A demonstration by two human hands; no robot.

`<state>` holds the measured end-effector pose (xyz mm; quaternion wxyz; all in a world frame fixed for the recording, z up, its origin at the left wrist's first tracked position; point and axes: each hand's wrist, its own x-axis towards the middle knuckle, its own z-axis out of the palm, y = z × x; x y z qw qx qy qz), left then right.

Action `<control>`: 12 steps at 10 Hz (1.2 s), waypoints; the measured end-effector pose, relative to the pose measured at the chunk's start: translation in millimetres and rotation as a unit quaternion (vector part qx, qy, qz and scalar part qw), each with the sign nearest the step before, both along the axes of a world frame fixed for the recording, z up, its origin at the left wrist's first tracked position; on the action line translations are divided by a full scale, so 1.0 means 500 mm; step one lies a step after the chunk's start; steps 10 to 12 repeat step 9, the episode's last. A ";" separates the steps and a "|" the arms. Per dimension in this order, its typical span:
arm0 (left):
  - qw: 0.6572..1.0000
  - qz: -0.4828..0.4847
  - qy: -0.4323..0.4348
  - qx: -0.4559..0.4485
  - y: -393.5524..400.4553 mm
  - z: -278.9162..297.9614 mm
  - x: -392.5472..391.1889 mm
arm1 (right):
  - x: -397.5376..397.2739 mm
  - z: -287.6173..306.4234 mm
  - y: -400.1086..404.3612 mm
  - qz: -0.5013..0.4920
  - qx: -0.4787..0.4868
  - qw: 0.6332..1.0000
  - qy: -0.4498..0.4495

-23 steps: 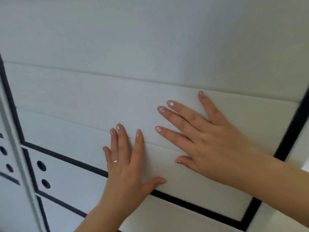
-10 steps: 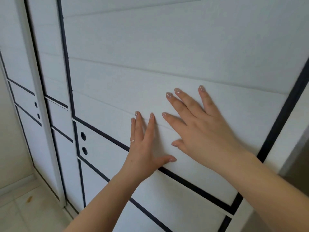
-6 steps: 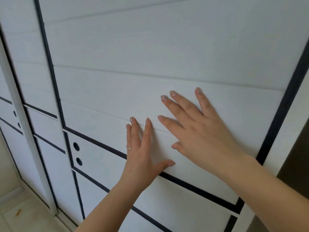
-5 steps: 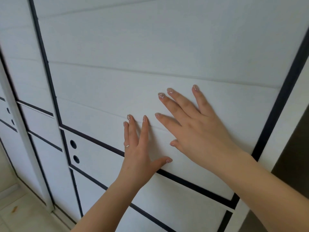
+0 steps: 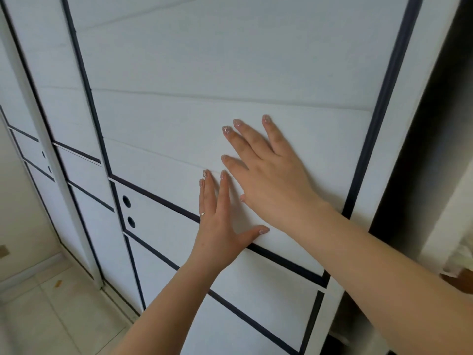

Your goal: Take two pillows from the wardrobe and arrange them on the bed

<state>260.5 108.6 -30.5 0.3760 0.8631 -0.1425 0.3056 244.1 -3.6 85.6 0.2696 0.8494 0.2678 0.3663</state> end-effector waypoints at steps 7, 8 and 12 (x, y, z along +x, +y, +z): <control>0.999 0.033 0.018 0.017 -0.072 0.007 -0.079 | -0.051 -0.004 -0.099 0.072 0.046 0.995 0.054; 0.998 0.055 -0.003 -0.027 -0.026 0.016 -0.105 | -0.049 -0.005 -0.084 0.193 0.136 0.967 0.099; 0.987 0.072 0.025 -0.142 0.036 0.034 -0.151 | -0.081 0.001 -0.064 0.261 0.317 0.858 0.309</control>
